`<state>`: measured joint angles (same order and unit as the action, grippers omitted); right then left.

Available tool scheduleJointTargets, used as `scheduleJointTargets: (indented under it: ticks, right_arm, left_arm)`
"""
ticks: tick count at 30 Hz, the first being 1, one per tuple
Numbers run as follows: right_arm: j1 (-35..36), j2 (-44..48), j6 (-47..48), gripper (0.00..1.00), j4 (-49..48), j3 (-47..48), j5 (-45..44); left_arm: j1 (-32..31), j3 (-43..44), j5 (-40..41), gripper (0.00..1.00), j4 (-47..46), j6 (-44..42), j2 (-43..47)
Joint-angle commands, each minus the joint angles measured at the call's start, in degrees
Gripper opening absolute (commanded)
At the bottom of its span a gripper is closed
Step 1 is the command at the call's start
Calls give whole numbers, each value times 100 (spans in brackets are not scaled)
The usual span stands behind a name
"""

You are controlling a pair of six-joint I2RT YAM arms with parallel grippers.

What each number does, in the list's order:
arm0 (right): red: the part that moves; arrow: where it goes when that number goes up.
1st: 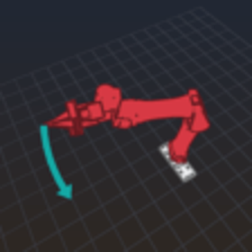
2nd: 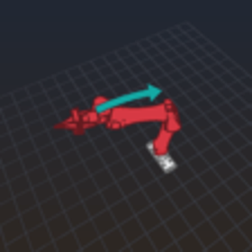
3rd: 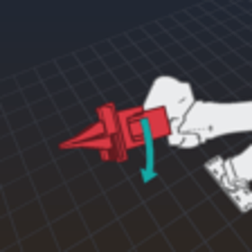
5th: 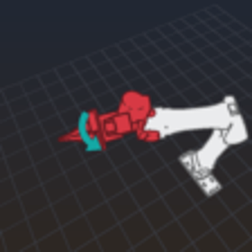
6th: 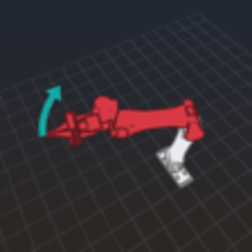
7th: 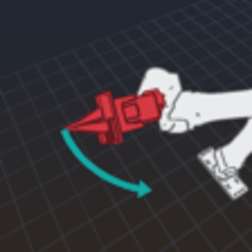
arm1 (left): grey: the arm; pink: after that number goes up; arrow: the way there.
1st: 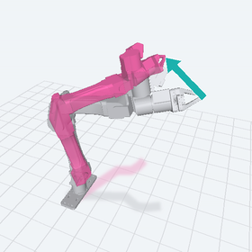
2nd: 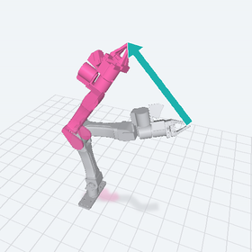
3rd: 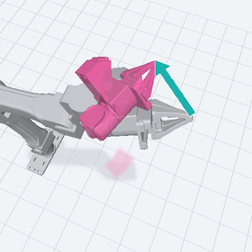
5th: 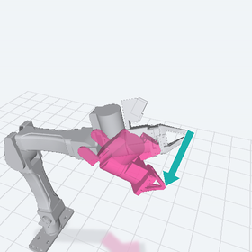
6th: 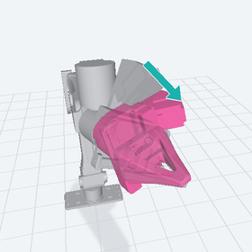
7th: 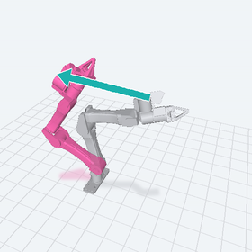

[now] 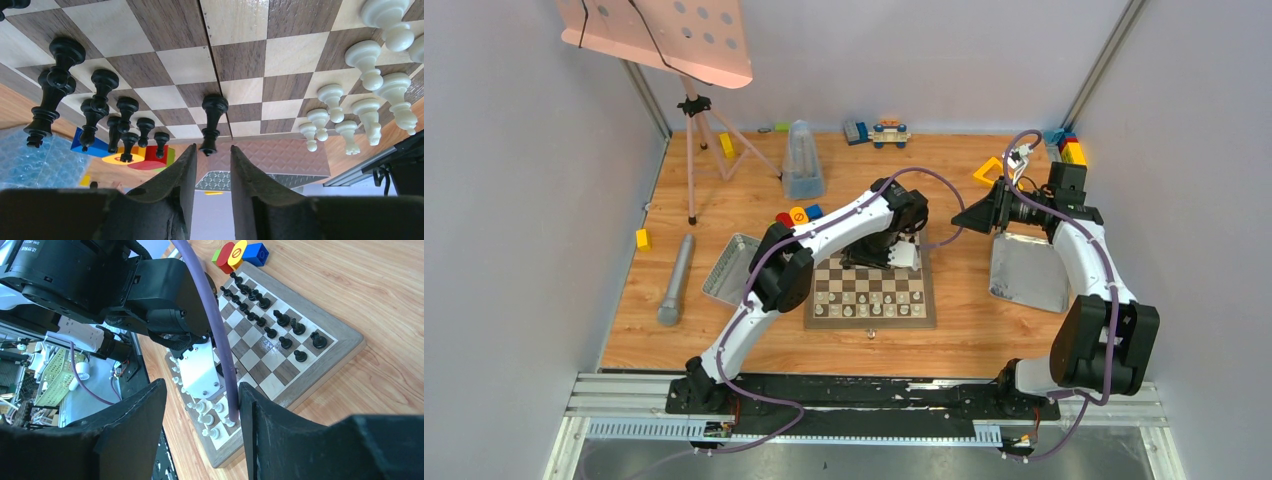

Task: Set up the chess pieces on the board
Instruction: Place the chess piece on the chessboard.

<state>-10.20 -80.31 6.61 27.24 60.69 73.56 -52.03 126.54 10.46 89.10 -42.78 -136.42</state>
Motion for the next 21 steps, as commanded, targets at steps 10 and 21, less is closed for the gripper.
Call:
scheduleJointTargets:
  ticks: [10,21]
  right_arm:
    - [-15,261,94,55,-17,101,46]
    - [798,515,169,61,-19,463,-1095]
  left_arm:
    - [118,-227,-128,51,-279,172,1088]
    - [1848,-2686,-962,60,-2123,1063,3805]
